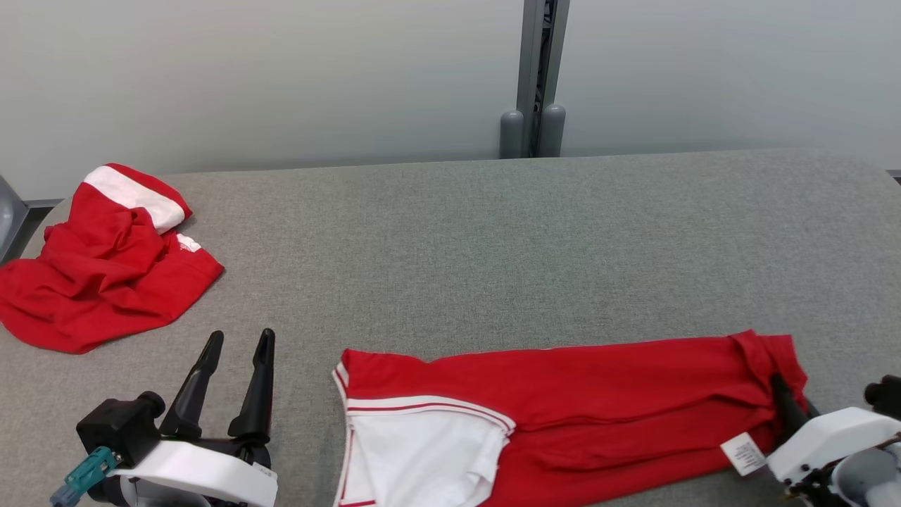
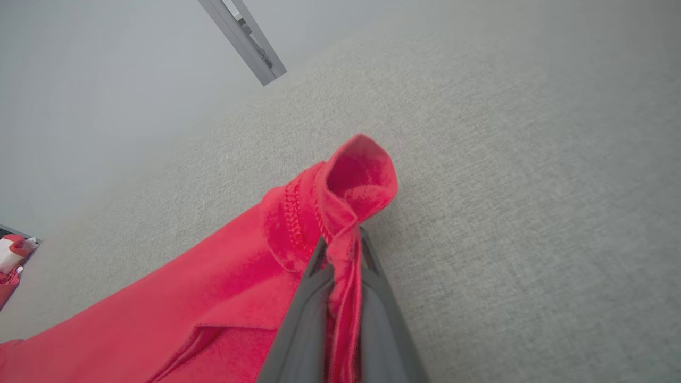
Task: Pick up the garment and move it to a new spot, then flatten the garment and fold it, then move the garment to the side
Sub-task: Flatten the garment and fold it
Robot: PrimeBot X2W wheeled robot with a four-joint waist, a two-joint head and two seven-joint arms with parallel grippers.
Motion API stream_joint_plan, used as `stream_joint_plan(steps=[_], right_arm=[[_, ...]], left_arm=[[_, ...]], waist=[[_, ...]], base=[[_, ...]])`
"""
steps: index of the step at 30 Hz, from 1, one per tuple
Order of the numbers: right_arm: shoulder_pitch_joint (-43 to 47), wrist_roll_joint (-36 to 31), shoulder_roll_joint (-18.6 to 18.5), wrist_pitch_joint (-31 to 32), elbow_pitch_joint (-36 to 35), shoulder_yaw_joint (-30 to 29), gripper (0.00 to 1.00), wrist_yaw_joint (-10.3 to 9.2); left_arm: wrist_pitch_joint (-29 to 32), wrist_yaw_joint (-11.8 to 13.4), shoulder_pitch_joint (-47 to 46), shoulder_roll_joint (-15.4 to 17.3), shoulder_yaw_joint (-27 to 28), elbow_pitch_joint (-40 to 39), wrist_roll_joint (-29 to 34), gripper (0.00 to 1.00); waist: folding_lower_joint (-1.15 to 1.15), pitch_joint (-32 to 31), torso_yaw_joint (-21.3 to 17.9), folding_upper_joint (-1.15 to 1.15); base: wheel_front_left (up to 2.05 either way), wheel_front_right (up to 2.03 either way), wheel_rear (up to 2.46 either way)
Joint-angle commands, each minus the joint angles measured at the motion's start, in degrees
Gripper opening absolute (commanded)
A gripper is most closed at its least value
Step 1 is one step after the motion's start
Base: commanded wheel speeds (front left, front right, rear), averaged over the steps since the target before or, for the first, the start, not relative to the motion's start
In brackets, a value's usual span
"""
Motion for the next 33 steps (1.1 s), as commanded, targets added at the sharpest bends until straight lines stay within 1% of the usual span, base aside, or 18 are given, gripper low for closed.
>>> stream_joint_plan(steps=[1,6,10,13,16,20,27,28,30,33], right_arm=[[-0.42,-0.11,-1.0,-0.52,0.13,-0.37,0.0,0.0],[-1.44,-2.2,-4.64,-1.03,0.85,-2.36,0.0,0.0],[-1.99,-4.12,-5.86,-1.31,0.52,-3.86,0.0,0.0],[-2.56,-5.42,-5.89,-0.89,-1.07,-4.32,0.0,0.0],[-2.22,-6.31,-4.71,-0.32,-4.14,-4.12,0.0,0.01],[-0.31,-7.98,-2.63,0.92,-10.49,-3.51,0.0,0.01],[3.9,-9.77,2.88,6.04,-23.96,-0.77,0.0,0.01],[4.91,-9.08,4.64,7.78,-26.64,0.7,0.0,0.01],[5.68,-8.03,5.75,9.24,-28.08,1.82,0.0,0.01],[6.15,-6.08,7.36,10.31,-28.42,3.85,0.0,0.01]], left_arm=[[-0.06,-0.31,0.09,-0.07,0.53,0.26,0.44,1.0],[-0.06,-0.63,1.12,-1.79,3.32,0.98,3.39,1.0],[-0.06,-1.3,1.63,-3.47,5.02,1.91,5.72,1.0],[-0.06,-2.09,2.2,-4.64,5.81,2.42,6.75,1.0],[-0.06,-2.87,2.44,-5.35,6.64,2.93,7.47,1.0],[-0.06,-3.54,2.48,-6.49,7.59,3.45,8.6,1.0],[-0.06,-4.32,3.14,-7.9,9.16,3.95,11.32,1.0],[-0.06,-4.67,3.26,-8.14,9.5,4.11,11.87,1.0],[-0.06,-4.86,3.18,-8.51,9.52,4.35,12.29,1.0],[-0.06,-5.39,3.02,-8.9,9.6,4.77,12.83,1.0]], waist=[[0.0,-0.11,-0.1,0.0],[0.0,-0.59,-0.34,0.0],[0.0,-1.08,-0.35,0.0],[0.0,-1.23,-0.15,0.0],[0.0,-1.43,0.32,0.0],[0.0,-1.84,1.11,0.0],[0.0,-2.42,3.0,0.0],[0.0,-2.47,3.74,0.0],[0.0,-2.45,4.68,0.0],[0.0,-2.49,6.34,0.0]], base=[[0.0,0.0,0.0],[0.0,0.0,0.0],[0.0,0.0,0.0],[0.0,0.0,0.0],[0.0,0.0,0.0],[0.0,0.0,0.0],[0.0,0.0,0.0],[0.0,0.0,0.0],[0.0,0.0,0.0],[0.0,0.0,0.0]])
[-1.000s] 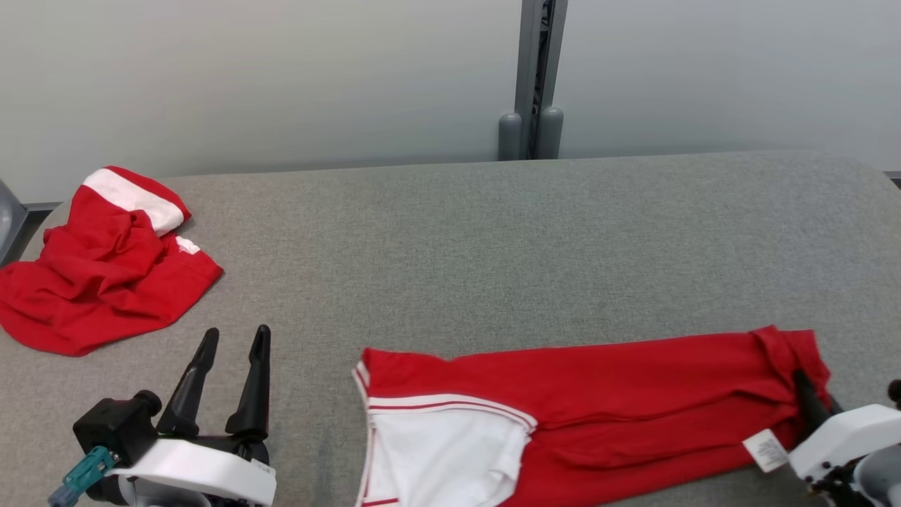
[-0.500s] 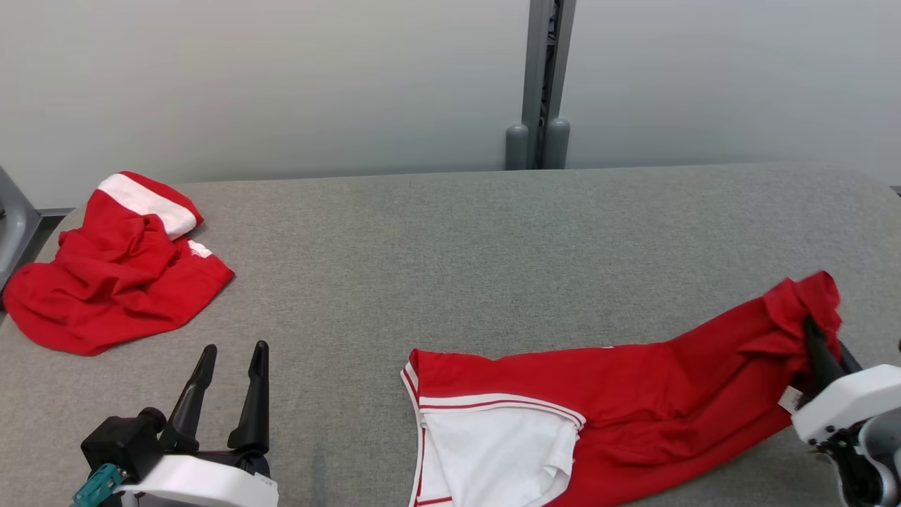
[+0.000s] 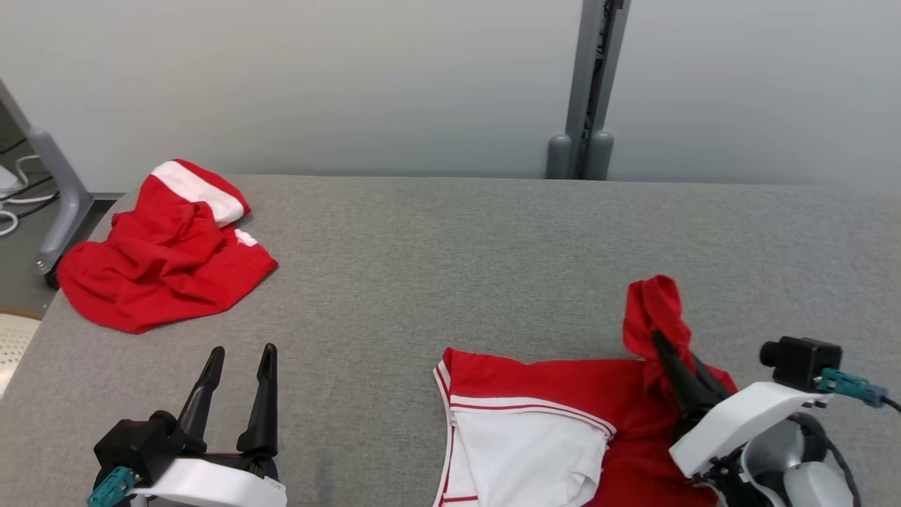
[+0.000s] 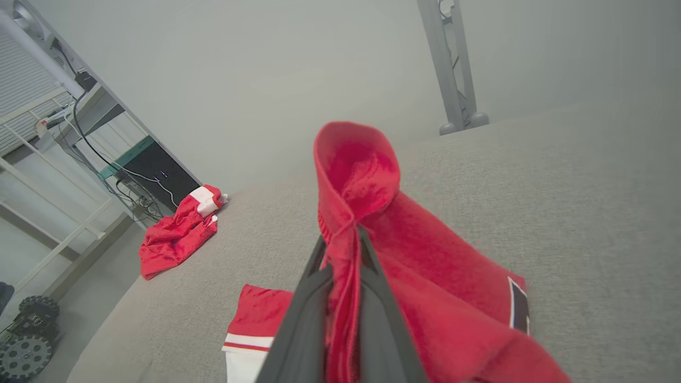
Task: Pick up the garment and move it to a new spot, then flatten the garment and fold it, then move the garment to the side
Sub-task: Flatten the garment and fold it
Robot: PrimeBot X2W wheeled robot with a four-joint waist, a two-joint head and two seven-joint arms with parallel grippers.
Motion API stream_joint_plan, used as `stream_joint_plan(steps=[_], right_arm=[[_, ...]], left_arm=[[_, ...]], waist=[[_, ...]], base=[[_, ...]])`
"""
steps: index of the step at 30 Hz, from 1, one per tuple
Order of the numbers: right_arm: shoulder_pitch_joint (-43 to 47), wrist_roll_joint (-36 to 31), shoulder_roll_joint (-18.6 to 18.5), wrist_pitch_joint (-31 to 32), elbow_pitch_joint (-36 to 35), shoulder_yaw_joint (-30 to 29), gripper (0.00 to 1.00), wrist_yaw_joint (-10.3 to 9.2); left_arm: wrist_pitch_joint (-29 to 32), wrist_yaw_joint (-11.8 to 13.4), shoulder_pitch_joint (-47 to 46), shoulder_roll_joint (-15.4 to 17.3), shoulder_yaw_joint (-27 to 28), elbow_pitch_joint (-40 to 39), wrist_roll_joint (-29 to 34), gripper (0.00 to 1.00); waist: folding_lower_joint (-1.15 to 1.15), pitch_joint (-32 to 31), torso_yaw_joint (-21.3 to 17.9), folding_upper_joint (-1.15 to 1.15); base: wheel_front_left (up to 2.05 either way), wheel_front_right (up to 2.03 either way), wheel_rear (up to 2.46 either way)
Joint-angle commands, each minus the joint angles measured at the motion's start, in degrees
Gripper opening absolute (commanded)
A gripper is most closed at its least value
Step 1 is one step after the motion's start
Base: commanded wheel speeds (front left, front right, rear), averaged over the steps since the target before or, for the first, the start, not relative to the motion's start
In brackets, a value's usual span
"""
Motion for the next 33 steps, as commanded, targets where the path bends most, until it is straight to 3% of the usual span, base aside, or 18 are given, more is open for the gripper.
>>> stream_joint_plan(steps=[1,14,26,27,29,30,31,33], right_arm=[[0.4,1.2,0.46,0.44,-0.16,0.72,0.0,0.02],[-3.63,8.91,2.07,-1.12,9.89,10.69,0.0,0.04],[-7.49,13.44,2.06,-4.21,18.02,18.8,0.0,0.04],[-7.7,13.75,2.06,-4.44,18.51,19.34,0.05,0.04],[-8.28,14.38,2.06,-4.85,19.69,20.25,0.27,0.04],[-8.53,14.68,2.04,-5.03,20.04,20.82,0.43,0.04],[-8.69,15.09,2.05,-5.18,20.43,21.28,1.0,0.04],[-9.13,16.27,2.05,-5.73,20.89,22.02,1.0,0.04]], left_arm=[[-0.06,-0.35,0.38,0.13,0.27,0.16,0.45,1.0],[-0.02,-1.26,-0.72,-0.14,0.04,1.83,1.49,1.0],[0.21,-0.89,-0.97,0.33,-0.25,2.33,0.8,1.0],[0.27,-0.88,-0.97,0.37,-0.27,2.4,0.73,1.0],[0.34,-0.8,-1.04,0.39,-0.36,2.47,0.62,1.0],[0.38,-0.74,-1.1,0.4,-0.4,2.54,0.57,1.0],[0.41,-0.78,-1.16,0.42,-0.4,2.6,0.53,1.0],[0.36,-0.7,-1.14,0.48,-0.42,2.68,0.47,1.0]], waist=[[0.0,-0.04,1.3,0.0],[0.0,0.43,8.39,0.0],[0.0,0.79,10.09,0.0],[0.0,0.82,10.01,0.0],[0.0,0.85,9.78,0.0],[0.0,0.83,9.63,0.0],[0.0,0.81,9.46,0.0],[0.0,0.67,8.99,0.0]], base=[[0.0,0.0,0.0],[0.0,0.0,0.0],[0.0,0.0,0.0],[0.0,0.0,0.0],[0.0,0.0,0.0],[0.0,0.0,0.0],[0.0,0.0,0.0],[0.0,0.0,0.0]])
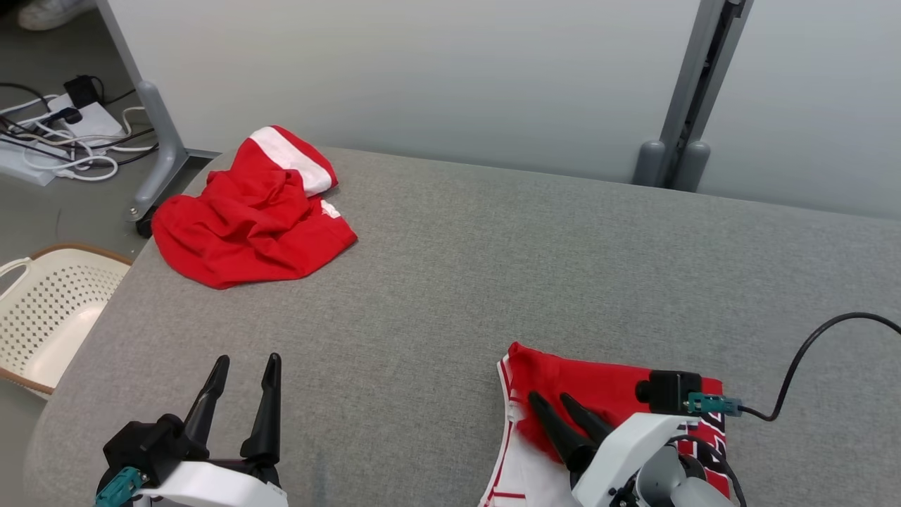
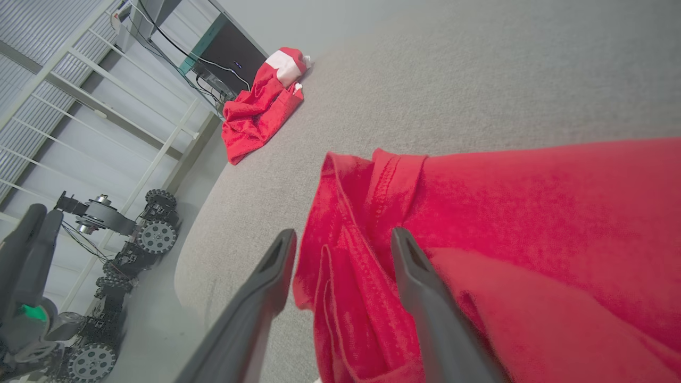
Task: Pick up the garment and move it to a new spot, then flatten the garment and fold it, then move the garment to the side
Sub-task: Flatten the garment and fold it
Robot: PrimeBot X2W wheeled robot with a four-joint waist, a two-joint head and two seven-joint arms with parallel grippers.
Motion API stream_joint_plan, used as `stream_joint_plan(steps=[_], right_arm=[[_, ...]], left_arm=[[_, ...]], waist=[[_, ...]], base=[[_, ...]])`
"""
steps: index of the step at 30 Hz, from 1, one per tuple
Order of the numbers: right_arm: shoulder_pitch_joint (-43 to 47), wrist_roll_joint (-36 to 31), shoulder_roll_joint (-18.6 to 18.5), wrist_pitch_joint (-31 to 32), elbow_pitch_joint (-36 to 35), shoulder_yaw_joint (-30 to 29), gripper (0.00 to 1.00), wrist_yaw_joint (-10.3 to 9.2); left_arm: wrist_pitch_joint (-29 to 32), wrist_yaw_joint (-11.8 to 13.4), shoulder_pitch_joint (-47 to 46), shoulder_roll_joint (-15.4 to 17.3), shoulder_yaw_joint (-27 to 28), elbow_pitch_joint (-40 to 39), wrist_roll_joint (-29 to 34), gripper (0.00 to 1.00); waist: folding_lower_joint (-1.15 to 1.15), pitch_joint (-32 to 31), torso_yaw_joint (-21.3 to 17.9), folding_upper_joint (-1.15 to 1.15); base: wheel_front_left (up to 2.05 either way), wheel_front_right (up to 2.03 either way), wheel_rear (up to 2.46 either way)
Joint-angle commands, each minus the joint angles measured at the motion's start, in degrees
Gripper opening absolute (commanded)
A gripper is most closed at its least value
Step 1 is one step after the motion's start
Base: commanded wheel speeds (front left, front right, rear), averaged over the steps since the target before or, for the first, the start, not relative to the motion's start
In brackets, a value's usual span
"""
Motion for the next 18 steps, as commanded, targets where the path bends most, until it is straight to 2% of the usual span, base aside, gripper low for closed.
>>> stream_joint_plan(steps=[1,5,9,13,18], right_arm=[[-0.8,1.64,-0.41,-0.63,-0.21,0.69,1.0,0.06],[-0.7,6.47,-0.41,-1.13,-3.1,1.61,1.0,0.06],[-0.5,8.08,-1.7,-2.29,-6.59,-0.23,1.0,0.05],[0.18,7.43,-4.24,-3.26,-9.21,-2.82,1.0,0.06],[2.18,4.66,-8.42,-4.84,-10.55,-9.5,1.0,0.06]], left_arm=[[-0.07,0.12,-0.75,0.44,0.05,0.07,-0.27,1.0],[-0.05,0.31,-0.38,0.64,-0.04,0.04,-0.31,1.0],[-0.09,0.49,0.15,0.69,-0.1,-0.28,-0.25,1.0],[-0.14,0.58,0.54,0.62,-0.19,-0.53,-0.22,1.0],[-0.25,0.66,0.95,0.37,-0.35,-0.86,-0.17,1.0]], waist=[[0.0,-0.19,-0.6,0.0],[0.0,-0.74,-1.94,0.0],[0.0,-1.29,-3.52,0.0],[0.0,-1.49,-4.72,0.0],[0.0,-1.64,-6.51,0.0]], base=[[0.0,0.0,0.0],[0.0,0.0,0.0],[0.0,0.0,0.0],[0.0,0.0,0.0],[0.0,0.0,0.0]])
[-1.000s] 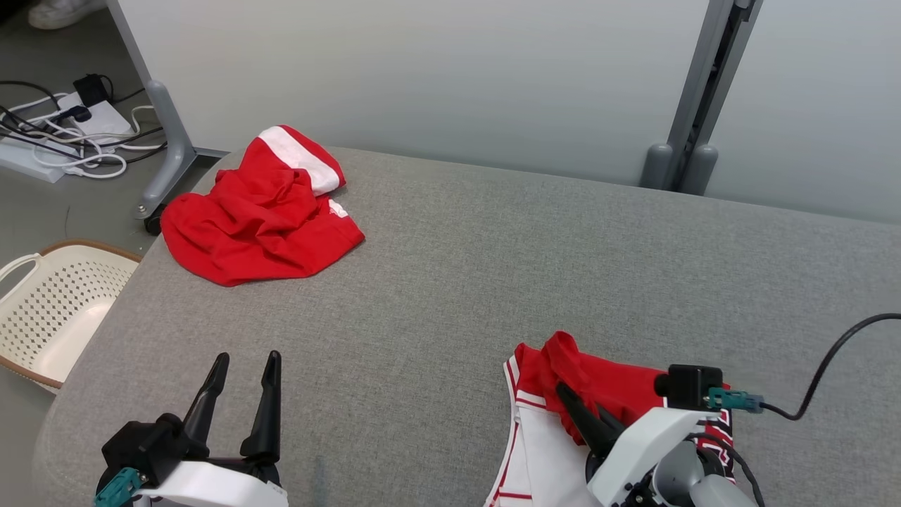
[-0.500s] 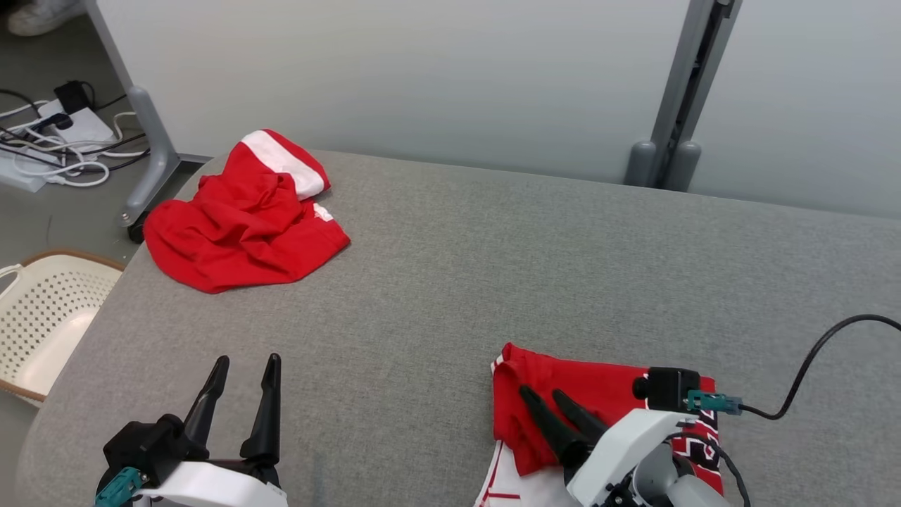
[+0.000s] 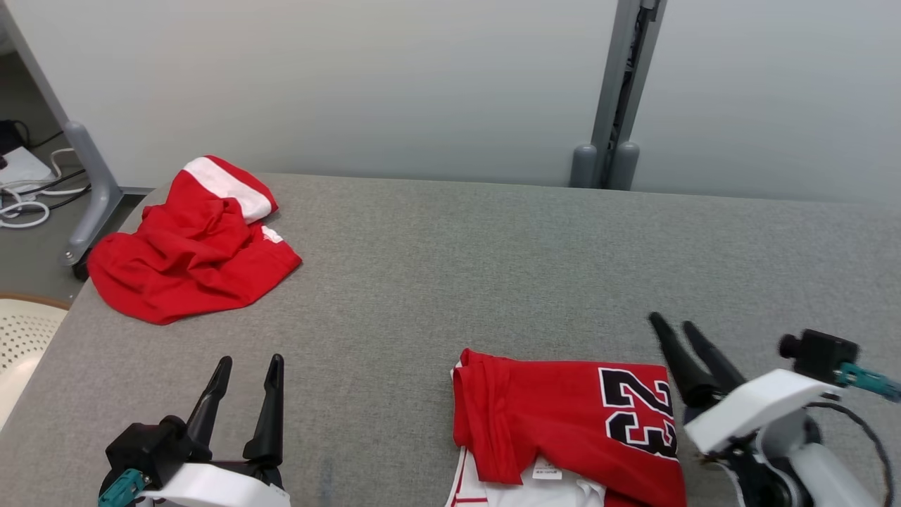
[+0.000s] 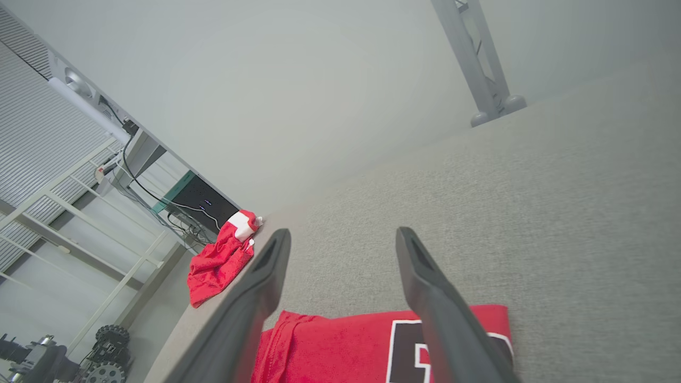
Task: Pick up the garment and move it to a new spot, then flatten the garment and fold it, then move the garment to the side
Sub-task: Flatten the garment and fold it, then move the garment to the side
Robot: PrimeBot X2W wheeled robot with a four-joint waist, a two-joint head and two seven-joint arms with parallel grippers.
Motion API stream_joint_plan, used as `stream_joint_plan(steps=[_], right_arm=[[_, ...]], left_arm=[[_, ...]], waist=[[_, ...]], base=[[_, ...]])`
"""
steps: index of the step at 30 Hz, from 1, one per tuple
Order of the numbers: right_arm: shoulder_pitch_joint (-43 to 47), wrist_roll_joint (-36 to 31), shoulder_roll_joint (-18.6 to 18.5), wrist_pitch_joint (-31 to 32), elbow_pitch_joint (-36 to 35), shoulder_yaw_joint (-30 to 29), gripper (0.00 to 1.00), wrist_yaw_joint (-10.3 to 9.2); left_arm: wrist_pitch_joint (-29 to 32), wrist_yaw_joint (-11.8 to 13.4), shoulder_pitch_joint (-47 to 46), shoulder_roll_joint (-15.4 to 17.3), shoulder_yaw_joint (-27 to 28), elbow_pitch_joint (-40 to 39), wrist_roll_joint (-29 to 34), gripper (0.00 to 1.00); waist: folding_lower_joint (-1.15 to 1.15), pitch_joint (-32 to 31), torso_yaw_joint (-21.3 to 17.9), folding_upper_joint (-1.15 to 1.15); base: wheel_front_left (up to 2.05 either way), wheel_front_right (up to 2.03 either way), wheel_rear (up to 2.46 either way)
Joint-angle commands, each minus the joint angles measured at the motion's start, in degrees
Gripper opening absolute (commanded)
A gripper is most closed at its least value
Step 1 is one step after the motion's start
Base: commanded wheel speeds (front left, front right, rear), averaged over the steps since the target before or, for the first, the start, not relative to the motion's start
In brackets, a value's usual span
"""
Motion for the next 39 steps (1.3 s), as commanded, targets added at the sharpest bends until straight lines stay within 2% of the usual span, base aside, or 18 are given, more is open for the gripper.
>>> stream_joint_plan(steps=[1,6,15,25,32,36,39], right_arm=[[0.96,-0.86,-0.64,-0.46,-0.02,-1.14,1.0,0.06],[2.98,-4.07,-1.45,0.19,-0.1,-7.25,1.0,0.06],[4.7,-9.29,1.54,4.72,-0.5,-12.28,1.0,0.06],[2.39,-12.18,6.08,16.98,10.74,-18.04,1.0,0.09],[0.89,-12.46,7.73,24.52,16.92,-20.52,1.0,0.09],[0.69,-10.31,8.29,28.94,17.83,-21.15,1.0,0.03],[0.92,-9.36,8.33,29.67,17.52,-20.95,1.0,0.03]], left_arm=[[-0.24,0.13,0.55,0.27,0.03,-0.21,0.07,1.0],[-0.27,0.06,0.38,0.44,0.26,-0.31,-0.1,1.0],[-0.33,-0.11,-0.58,0.34,0.06,0.08,-0.11,1.0],[-0.4,-0.4,-1.43,0.21,-0.25,0.8,-0.18,1.0],[-0.45,-0.62,-1.6,0.31,-0.27,1.31,-0.37,1.0],[-0.48,-0.63,-1.52,0.22,-0.23,1.48,-0.36,1.0],[-0.45,-0.78,-1.44,0.25,-0.15,1.51,-0.4,1.0]], waist=[[0.0,0.0,-0.48,0.0],[0.0,0.26,-1.8,0.0],[0.0,0.56,-2.86,0.0],[0.0,0.86,-1.4,0.0],[0.0,1.04,0.06,0.0],[0.0,0.93,0.66,0.0],[0.0,0.92,0.8,0.0]], base=[[0.0,0.0,0.0],[0.0,0.0,0.0],[0.0,0.0,0.0],[0.0,0.0,0.0],[0.0,0.0,0.0],[0.0,0.0,0.0],[0.0,0.0,0.0]])
